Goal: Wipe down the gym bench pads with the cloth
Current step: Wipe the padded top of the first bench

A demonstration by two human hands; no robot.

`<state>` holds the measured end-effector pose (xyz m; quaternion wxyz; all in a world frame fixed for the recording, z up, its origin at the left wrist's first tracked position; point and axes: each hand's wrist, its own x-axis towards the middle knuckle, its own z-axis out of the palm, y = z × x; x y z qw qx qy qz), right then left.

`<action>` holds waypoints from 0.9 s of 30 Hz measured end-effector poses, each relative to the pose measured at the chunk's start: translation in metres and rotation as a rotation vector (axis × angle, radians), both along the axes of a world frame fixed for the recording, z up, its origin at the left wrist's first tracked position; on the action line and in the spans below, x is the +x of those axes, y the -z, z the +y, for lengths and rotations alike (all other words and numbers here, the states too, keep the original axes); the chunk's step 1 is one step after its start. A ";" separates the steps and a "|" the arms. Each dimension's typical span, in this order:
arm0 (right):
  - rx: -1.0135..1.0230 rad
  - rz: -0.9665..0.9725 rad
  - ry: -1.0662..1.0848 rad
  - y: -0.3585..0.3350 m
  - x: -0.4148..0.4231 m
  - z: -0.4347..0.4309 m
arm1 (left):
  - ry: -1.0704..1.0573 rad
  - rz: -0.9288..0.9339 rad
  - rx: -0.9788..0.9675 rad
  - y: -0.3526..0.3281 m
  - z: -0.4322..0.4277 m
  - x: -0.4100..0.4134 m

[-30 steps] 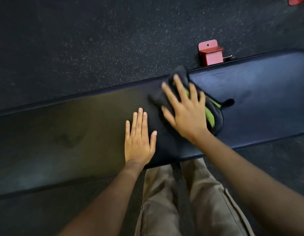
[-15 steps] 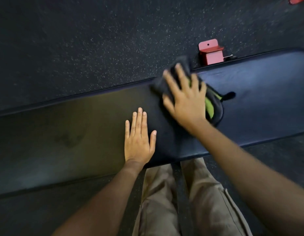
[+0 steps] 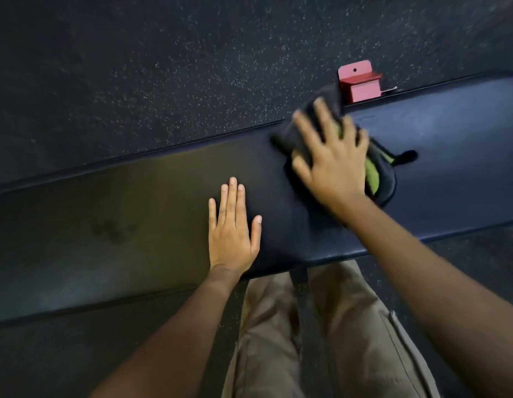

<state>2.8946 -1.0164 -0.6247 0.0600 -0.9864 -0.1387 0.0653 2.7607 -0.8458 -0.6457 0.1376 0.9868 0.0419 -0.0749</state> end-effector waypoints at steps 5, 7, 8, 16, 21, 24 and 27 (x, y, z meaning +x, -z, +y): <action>0.010 -0.027 -0.520 -0.004 -0.102 -0.085 | 0.021 -0.036 -0.043 -0.007 -0.017 0.007; -0.029 -0.026 -0.483 -0.002 -0.073 -0.120 | 0.053 -0.036 -0.083 -0.010 -0.036 0.012; -0.041 -0.041 -0.365 0.000 -0.051 -0.128 | 0.060 -0.029 -0.104 -0.010 -0.047 0.015; -0.018 -0.005 -0.232 0.000 -0.006 -0.117 | -0.018 0.001 -0.129 -0.007 -0.116 0.033; -0.035 0.012 -0.491 -0.007 -0.037 -0.233 | 0.024 -0.017 -0.094 -0.008 -0.146 0.040; -0.030 0.014 0.072 -0.007 0.042 -0.254 | 0.036 -0.017 -0.102 -0.007 -0.177 0.055; -0.017 0.089 0.323 -0.008 0.079 -0.219 | 0.035 -0.026 -0.104 -0.004 -0.199 0.068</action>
